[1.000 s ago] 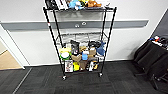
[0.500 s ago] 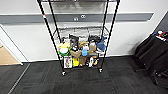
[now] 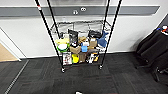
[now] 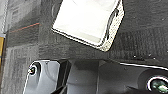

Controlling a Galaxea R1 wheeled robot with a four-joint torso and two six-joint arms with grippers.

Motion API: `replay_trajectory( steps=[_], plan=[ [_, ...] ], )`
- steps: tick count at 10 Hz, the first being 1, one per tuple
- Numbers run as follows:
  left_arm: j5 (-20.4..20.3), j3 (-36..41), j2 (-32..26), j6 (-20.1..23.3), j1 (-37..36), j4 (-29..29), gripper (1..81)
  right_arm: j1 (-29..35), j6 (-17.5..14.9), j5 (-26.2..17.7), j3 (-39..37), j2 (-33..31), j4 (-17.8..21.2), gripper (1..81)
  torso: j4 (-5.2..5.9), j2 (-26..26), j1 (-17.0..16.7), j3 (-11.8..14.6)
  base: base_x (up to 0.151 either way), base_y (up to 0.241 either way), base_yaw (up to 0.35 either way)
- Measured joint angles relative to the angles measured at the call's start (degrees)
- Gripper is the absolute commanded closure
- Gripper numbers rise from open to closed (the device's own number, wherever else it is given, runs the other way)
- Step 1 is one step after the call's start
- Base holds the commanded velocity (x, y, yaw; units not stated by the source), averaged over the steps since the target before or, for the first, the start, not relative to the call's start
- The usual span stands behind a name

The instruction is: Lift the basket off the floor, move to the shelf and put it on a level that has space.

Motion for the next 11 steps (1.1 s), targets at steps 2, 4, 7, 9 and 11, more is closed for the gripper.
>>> replay_trajectory(
  steps=[2, 4, 7, 9, 11],
  plan=[
    [1.57, 0.00, -0.35, 0.01, -1.40, -0.71, 1.0, -0.13, 0.00, -0.41, 0.00, -0.01, 0.00, 1.0, 0.00, -3.95, 2.49, -0.07, 0.000, 0.000, 0.000],
    [2.71, -0.02, -0.46, 0.00, -2.78, -0.90, 1.0, -0.20, 0.02, -1.43, 0.00, -0.37, -0.02, 1.0, 0.00, -7.89, 4.96, -0.11, 0.000, 0.000, 0.000],
    [6.67, -0.20, -0.48, -0.02, -4.88, -0.96, 1.0, 0.26, 0.05, -4.41, 0.06, -0.74, -0.02, 1.0, 0.00, -13.79, 8.68, -0.11, 0.000, 0.000, 0.000],
    [11.72, -0.37, -1.13, 0.00, -7.83, -0.90, 1.0, 0.48, 0.05, -4.94, 0.13, -1.11, -0.02, 1.0, 0.00, -17.66, 11.13, -0.11, 0.000, 0.000, 0.000],
    [15.98, -0.55, -3.00, 0.09, -10.08, -0.11, 1.0, 0.44, 0.16, -5.57, 0.13, -1.74, -0.04, 1.0, 0.00, -21.62, 13.62, -0.11, 0.000, 0.000, 0.000]
  ],
)
